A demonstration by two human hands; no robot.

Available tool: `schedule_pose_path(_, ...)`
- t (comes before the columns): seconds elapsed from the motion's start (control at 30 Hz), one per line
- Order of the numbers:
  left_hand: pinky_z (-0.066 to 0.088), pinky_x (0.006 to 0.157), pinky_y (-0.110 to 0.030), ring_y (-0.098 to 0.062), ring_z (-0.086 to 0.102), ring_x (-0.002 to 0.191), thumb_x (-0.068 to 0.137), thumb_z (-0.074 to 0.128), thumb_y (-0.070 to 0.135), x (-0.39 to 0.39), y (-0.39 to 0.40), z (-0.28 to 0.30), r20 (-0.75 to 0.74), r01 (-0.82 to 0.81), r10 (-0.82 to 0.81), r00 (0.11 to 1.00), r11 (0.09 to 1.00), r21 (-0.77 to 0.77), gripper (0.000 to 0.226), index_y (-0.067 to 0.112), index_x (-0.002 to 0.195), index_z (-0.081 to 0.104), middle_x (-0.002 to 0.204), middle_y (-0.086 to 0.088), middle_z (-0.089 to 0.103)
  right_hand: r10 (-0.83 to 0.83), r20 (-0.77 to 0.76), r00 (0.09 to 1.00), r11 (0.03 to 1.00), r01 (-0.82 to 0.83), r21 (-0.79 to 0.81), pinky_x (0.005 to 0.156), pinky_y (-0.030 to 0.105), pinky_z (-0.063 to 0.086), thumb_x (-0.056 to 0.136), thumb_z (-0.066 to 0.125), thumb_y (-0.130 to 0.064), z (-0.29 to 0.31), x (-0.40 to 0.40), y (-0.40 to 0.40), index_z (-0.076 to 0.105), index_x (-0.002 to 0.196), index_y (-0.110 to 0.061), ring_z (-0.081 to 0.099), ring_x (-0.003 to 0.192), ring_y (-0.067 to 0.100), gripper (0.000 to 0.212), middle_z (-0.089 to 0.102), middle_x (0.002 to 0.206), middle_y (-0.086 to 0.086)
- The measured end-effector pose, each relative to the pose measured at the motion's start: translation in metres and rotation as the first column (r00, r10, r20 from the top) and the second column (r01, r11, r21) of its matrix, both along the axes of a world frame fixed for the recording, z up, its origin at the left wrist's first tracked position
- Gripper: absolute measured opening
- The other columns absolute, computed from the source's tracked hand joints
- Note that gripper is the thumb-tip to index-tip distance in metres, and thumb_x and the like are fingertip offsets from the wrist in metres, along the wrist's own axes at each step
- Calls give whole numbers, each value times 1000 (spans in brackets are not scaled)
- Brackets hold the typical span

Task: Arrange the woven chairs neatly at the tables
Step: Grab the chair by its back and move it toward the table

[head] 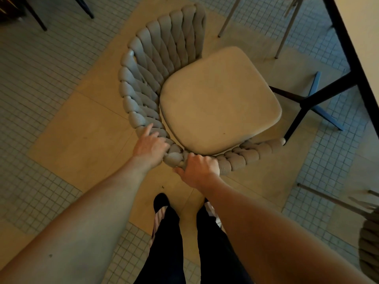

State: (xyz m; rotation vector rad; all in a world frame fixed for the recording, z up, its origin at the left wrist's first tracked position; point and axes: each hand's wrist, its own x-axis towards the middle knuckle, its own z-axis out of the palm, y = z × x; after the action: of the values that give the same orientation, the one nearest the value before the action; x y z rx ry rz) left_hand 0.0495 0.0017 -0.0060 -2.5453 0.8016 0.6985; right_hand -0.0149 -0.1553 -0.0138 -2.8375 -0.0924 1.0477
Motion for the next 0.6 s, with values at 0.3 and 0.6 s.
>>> schedule_pose_path(0.3,2,115,-70,-30,47,128,82,69,37,-32,-44,7,-144,-183,180,973,983,-6,46,28,125,55,117,2,60,232,-33,972,973,-232,-5,85,41,46,88,47,-81,6,4,-59,52,132,-19,64,112,31,76,67,121,8)
schedule_pose_path(0.6,34,103,-52,-26,59,111,78,78,50,-74,-131,-7,-179,-364,332,926,911,-196,54,25,120,54,109,0,66,369,-76,926,918,-376,-122,109,51,35,74,49,-92,6,22,-139,46,142,-34,53,131,28,90,60,139,-3)
